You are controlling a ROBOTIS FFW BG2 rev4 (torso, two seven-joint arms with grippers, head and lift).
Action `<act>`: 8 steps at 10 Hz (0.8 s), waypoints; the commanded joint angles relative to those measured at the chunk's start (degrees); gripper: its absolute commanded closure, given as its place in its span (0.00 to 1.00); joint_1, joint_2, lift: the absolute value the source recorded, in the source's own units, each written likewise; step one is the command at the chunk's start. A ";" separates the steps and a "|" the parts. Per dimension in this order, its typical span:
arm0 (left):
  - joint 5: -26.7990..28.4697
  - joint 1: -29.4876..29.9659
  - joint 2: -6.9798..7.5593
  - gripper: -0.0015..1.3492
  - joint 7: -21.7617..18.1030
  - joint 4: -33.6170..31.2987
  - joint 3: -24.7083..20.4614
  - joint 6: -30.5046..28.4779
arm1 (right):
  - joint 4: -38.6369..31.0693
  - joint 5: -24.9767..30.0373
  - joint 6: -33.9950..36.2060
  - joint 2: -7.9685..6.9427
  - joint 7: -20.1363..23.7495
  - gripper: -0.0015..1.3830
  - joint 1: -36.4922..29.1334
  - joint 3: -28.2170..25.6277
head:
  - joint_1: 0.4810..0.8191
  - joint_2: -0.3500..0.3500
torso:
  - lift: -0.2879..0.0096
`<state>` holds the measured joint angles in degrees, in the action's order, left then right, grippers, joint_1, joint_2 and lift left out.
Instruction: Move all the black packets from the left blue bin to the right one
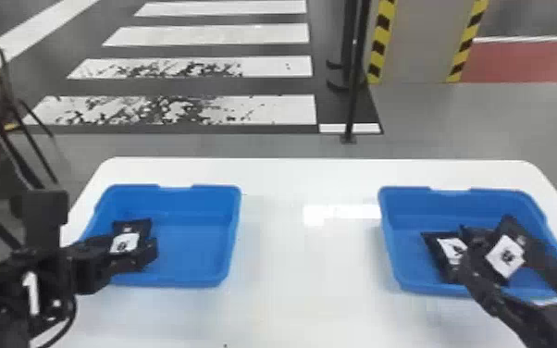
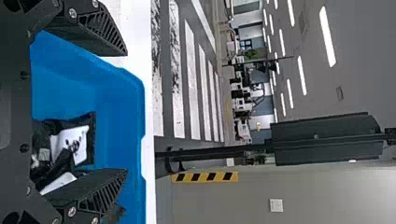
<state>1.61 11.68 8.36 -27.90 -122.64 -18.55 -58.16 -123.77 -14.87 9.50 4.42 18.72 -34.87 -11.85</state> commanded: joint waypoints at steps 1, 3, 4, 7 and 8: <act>2.16 -2.13 0.26 0.15 0.21 2.33 -0.87 -2.16 | -1.74 -1.82 0.76 -0.03 0.09 0.10 -2.39 1.34 | 0.63 0.66 | 0.50; 5.02 -6.20 0.26 0.15 1.97 5.99 -0.53 -4.98 | -2.58 -2.84 1.89 -0.03 0.70 0.10 -4.08 2.03 | 0.63 0.74 | 0.50; 5.71 -9.02 0.17 0.15 2.41 10.21 0.04 -5.12 | -2.30 -3.30 3.01 -0.03 1.14 0.10 -4.50 2.03 | 0.63 0.78 | 0.50; 7.19 -13.80 0.26 0.15 3.02 18.22 1.41 -5.26 | -1.74 -4.33 3.58 -0.03 1.49 0.11 -4.36 3.17 | 0.63 0.81 | 0.50; 7.88 -14.22 0.26 0.16 3.55 18.79 1.53 -6.24 | -1.46 -4.67 4.28 -0.03 1.76 0.11 -4.36 3.17 | 0.63 0.81 | 0.50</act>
<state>9.05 -2.25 8.62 -24.45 -104.32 -17.09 -63.88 -125.41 -19.35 13.39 4.39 20.44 -39.23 -8.71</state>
